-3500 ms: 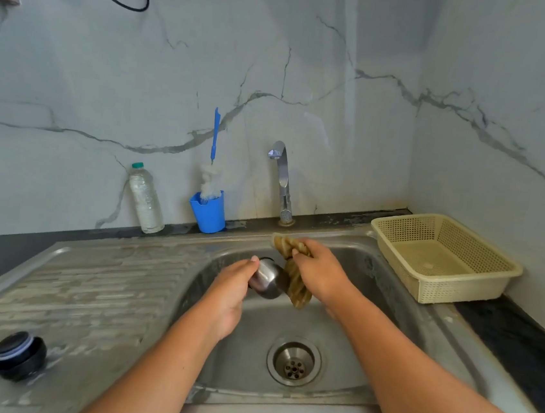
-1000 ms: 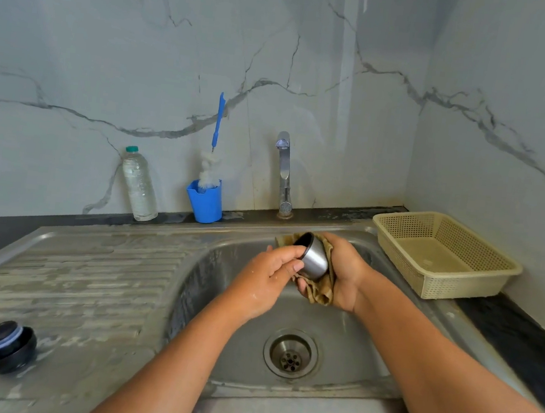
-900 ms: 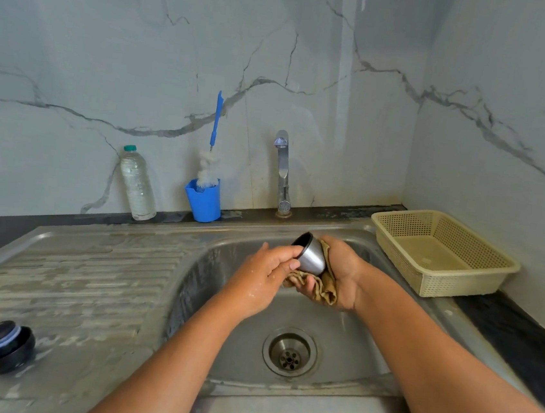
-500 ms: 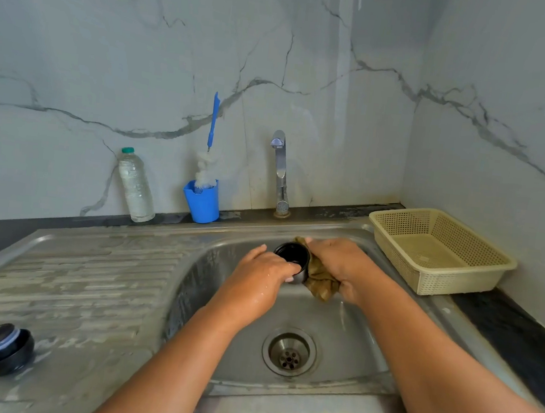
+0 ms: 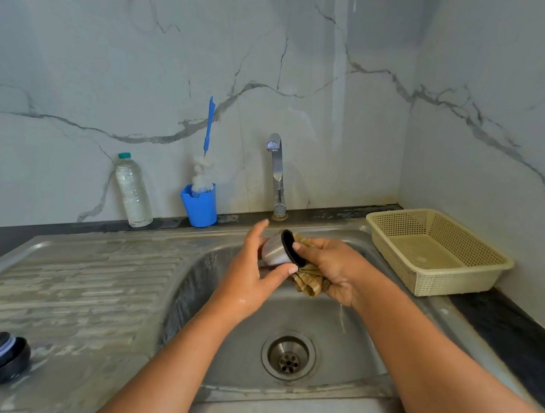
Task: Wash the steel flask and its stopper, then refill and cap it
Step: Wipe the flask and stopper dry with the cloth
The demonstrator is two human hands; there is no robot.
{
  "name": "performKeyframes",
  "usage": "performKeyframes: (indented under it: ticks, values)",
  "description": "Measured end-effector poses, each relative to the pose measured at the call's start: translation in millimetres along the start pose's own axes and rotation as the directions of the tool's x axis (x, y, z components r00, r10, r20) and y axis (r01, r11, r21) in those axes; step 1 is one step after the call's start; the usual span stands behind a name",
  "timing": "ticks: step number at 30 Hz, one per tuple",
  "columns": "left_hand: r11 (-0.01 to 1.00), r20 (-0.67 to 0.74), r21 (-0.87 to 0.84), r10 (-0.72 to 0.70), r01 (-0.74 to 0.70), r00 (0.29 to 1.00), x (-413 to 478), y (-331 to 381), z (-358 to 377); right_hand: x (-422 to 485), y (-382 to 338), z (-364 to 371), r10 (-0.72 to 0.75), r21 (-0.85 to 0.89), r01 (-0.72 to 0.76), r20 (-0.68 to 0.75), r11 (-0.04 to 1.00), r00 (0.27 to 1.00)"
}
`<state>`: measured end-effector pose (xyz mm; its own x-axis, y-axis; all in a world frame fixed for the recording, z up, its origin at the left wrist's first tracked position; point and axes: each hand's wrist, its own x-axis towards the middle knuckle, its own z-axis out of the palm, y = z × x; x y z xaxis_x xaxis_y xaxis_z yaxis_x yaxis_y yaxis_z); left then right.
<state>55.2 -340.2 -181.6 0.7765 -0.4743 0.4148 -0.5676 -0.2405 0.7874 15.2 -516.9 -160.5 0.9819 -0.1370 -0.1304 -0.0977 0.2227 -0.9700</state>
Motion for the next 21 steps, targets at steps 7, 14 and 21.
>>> performKeyframes:
  ticks: [7, 14, 21]
  values:
    - [0.991, -0.282, 0.035, -0.117, 0.132, 0.952, 7, -4, -14, 4, -4, 1, 0.053, 0.127, -0.035, -0.142, 0.991, 0.988]
    - [0.862, -0.038, 0.491, -0.118, 0.122, 0.992, 3, 2, -23, 5, 0, 10, 0.121, 0.143, -0.100, -0.149, 0.985, 0.981]
    - [0.919, 0.095, 0.301, -0.293, 0.253, 0.951, 0, -3, -28, 4, 5, 2, 0.160, 0.091, -0.142, -0.238, 0.986, 0.958]
